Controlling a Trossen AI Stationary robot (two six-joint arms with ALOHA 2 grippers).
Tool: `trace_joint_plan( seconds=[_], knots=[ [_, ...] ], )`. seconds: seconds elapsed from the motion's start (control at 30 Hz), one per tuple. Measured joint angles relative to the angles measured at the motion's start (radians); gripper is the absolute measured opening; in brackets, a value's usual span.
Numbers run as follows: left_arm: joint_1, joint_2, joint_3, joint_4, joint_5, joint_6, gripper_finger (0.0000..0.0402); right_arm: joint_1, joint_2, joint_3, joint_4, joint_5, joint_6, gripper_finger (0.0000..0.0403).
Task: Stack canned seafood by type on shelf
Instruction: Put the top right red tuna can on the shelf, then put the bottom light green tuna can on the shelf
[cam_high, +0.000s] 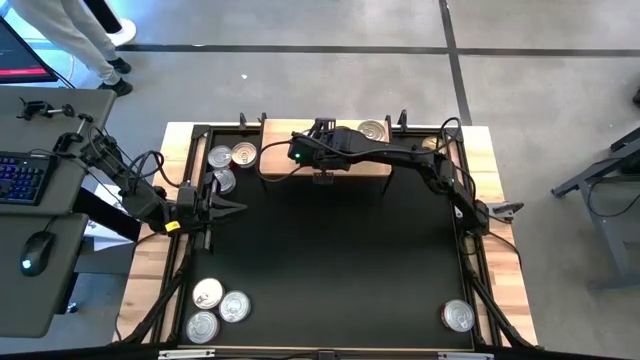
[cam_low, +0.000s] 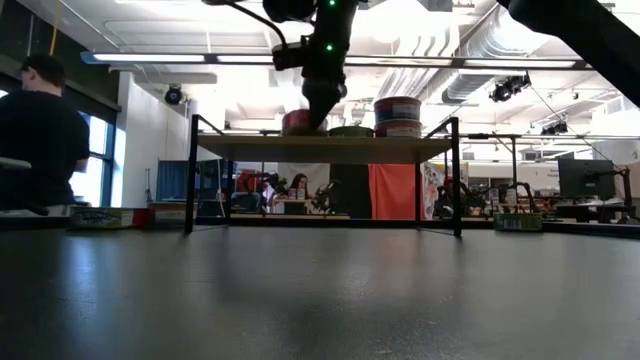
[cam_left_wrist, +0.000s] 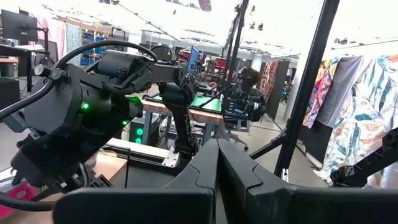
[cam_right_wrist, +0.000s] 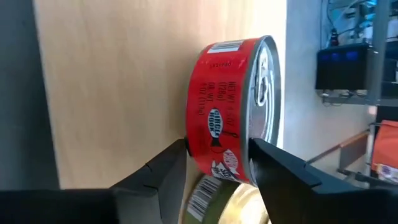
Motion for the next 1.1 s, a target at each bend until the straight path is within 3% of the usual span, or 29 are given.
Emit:
trace_joint_plan(
  seconds=[0.23, 0.37, 0.43, 0.6, 0.77, 0.87, 1.0, 1.1],
  knots=[
    [0.0, 0.0, 0.0, 0.0, 0.0, 0.0, 0.0, 0.0, 0.0, 0.0, -0.002, -0.006, 0.019, 0.0232],
    [0.0, 0.0, 0.0, 0.0, 0.0, -0.008, 0.0, 0.008, 0.0, 0.001, -0.007, 0.104, 0.051, 0.0281],
    [0.0, 0.0, 0.0, 0.0, 0.0, -0.008, 0.0, 0.013, 0.0, 0.018, -0.023, 0.098, 0.04, 0.0295],
    [0.0, 0.0, 0.0, -0.001, 0.0, -0.008, 0.0, 0.04, -0.011, 0.062, -0.055, -0.052, 0.014, 0.0303],
    [0.0, 0.0, 0.0, -0.006, 0.0, -0.035, 0.0, 0.068, -0.039, 0.064, -0.101, -0.117, 0.047, 0.0303],
    [-0.004, 0.001, 0.0, -0.075, 0.002, -0.119, 0.0, 0.078, -0.05, 0.064, -0.147, -0.201, 0.118, 0.0303],
    [-0.019, 0.027, 0.0, -0.248, 0.017, -0.306, 0.0, 0.087, -0.047, 0.046, -0.22, -0.486, 0.186, 0.0301],
    [-0.021, 0.081, 0.0, -0.341, 0.112, -0.466, 0.0, 0.129, -0.044, 0.003, -0.252, -0.527, 0.19, 0.028]
  ],
)
